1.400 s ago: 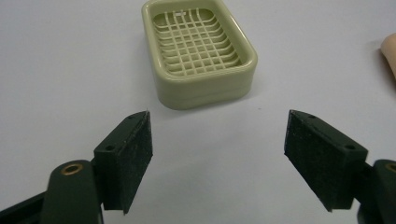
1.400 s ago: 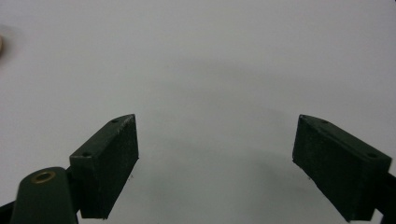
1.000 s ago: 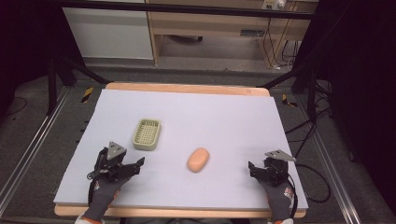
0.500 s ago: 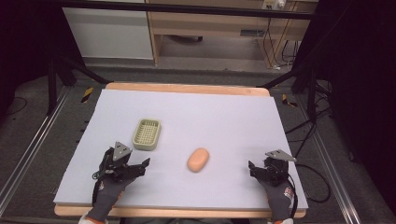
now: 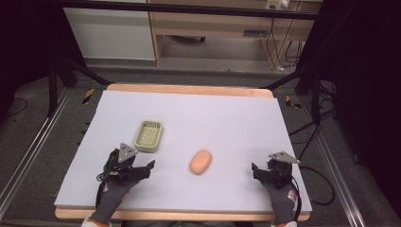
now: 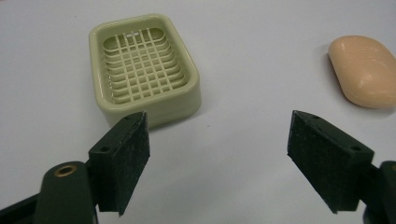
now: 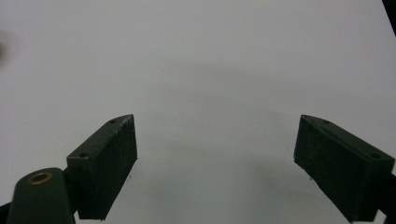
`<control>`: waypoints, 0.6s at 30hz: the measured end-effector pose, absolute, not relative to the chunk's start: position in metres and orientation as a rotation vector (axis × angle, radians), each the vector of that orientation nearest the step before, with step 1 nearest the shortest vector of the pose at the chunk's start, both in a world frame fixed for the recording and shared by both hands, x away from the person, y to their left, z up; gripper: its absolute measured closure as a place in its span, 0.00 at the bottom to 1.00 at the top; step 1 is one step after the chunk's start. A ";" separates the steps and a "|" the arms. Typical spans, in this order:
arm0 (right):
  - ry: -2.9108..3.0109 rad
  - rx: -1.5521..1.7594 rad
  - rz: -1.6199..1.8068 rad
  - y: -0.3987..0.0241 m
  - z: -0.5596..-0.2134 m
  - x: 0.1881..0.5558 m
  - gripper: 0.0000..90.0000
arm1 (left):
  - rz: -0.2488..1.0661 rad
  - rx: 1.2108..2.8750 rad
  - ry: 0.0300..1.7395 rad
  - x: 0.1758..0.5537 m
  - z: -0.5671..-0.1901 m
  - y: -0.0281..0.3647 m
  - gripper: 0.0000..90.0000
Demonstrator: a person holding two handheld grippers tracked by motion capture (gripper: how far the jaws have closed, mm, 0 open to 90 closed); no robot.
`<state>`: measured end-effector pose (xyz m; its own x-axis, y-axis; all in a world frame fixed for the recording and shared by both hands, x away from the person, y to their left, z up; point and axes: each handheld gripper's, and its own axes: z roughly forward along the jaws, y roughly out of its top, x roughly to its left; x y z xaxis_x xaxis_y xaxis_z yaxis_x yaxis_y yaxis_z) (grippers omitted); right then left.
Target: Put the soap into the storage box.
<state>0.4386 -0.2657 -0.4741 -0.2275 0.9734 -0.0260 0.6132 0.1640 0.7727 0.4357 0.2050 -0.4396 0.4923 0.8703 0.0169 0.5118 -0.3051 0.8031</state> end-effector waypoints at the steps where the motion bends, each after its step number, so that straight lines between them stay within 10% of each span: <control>1: 1.912 1.498 0.882 -0.266 -0.474 0.439 0.15 | 0.592 1.976 1.135 0.436 -0.439 0.204 0.22; 18: 1.896 1.502 0.879 -0.266 -0.474 0.438 0.15 | 0.594 2.008 1.076 0.438 -0.428 0.190 0.21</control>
<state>0.4382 -0.2659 -0.4740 -0.2154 0.9761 -0.0293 0.6085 0.1577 0.7777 0.4385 0.1898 -0.4281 0.5354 0.8435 0.0437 0.4859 -0.3499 0.8009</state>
